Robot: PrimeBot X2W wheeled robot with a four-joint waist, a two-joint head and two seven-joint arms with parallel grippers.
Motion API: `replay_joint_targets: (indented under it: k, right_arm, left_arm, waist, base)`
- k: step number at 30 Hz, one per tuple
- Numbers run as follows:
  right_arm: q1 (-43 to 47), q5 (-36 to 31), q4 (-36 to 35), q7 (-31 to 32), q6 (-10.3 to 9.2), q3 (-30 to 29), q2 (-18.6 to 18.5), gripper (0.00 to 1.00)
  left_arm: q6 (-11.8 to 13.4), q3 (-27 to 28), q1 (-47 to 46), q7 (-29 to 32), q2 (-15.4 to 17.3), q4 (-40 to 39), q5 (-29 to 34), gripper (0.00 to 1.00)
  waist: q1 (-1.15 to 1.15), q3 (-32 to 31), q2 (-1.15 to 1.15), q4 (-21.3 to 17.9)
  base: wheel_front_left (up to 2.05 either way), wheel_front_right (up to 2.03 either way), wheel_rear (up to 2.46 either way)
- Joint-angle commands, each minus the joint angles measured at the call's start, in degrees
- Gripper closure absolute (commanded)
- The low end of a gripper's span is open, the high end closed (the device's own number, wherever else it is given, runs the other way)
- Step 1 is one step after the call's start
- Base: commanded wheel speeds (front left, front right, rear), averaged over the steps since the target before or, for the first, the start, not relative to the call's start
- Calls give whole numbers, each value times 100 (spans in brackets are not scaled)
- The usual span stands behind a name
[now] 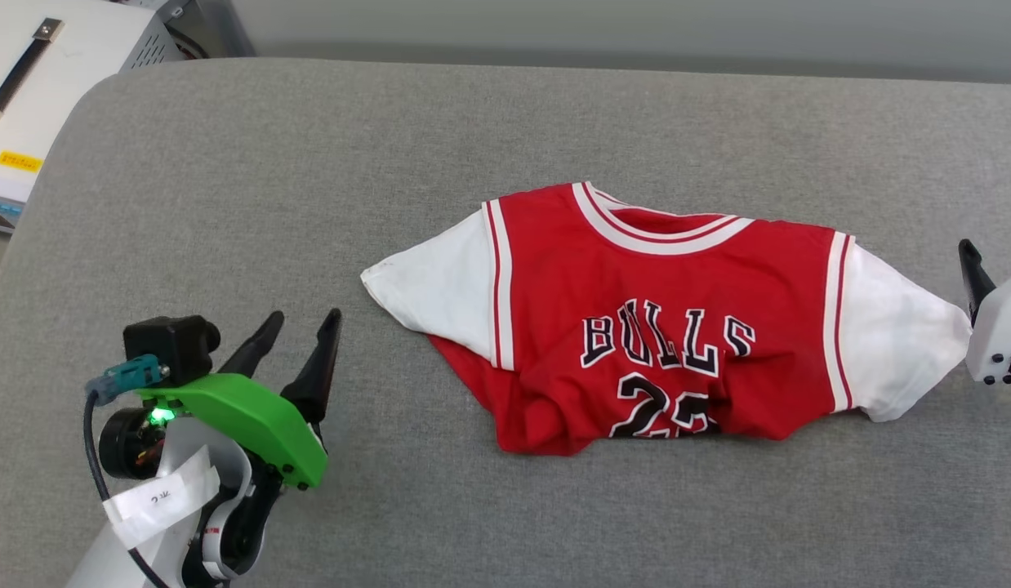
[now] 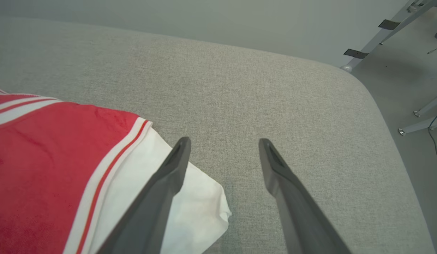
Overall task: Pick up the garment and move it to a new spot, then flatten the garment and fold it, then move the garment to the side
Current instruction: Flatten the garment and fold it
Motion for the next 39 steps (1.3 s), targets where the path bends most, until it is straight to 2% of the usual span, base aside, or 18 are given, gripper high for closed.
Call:
replay_joint_targets:
  k: [1, 4, 9, 12, 17, 24, 29, 34, 36, 39]
  right_arm:
    - [180, 20, -121, -254, -4, -55, 56, 0]
    - [471, 176, -531, -971, -4, -139, 293, 0]
    - [919, 366, -1090, -1705, -4, -103, 593, 0]
    - [1256, 397, -1394, -2076, -4, -110, 790, 0]
    - [1746, 360, -1775, -2486, -4, -73, 1056, 0]
    - [2198, 346, -2128, -2602, -4, 18, 1346, 0]
    - [2301, 365, -2240, -2545, -4, 98, 1421, 0]
    - [2292, 358, -2390, -2461, -4, 121, 1465, 0]
    - [2265, 320, -2471, -2422, -4, 177, 1477, 0]
    - [2172, 263, -2616, -2367, -4, 254, 1500, 0]
  left_arm:
    - [-43, 69, -8, -225, 15, -21, 52, 0]
    - [-122, 142, 69, -744, -43, -30, 160, 0]
    - [-285, 168, 161, -1442, -104, 12, 348, 0]
    - [-452, 187, 252, -2086, -210, 24, 461, 0]
    - [-564, 237, 460, -2428, -366, 190, 619, 0]
    - [-780, 246, 666, -2510, -588, 503, 882, 0]
    - [-981, 225, 695, -2515, -666, 741, 869, 0]
    - [-1025, 251, 477, -2427, -576, 889, 871, 0]
    - [-1042, 240, 326, -2162, -486, 970, 820, 0]
    - [-1122, 136, -86, -1539, -181, 1061, 844, 0]
  waist:
    - [0, -189, 0, -136]
    - [0, -391, 0, -240]
    - [0, -596, 0, -320]
    - [0, -712, 0, -345]
    - [0, -837, 0, -351]
    - [0, -960, 0, -388]
    - [0, -921, 0, -490]
    - [0, -741, 0, -614]
    - [0, -632, 0, -694]
    - [0, -389, 0, -828]
  base:
    - [0, 0, 0]
    - [0, 0, 0]
    - [0, 0, 0]
    - [0, 0, 0]
    - [0, 0, 0]
    - [0, 0, 0]
    - [0, 0, 0]
    - [0, 0, 0]
    - [0, 0, 0]
    - [0, 0, 0]
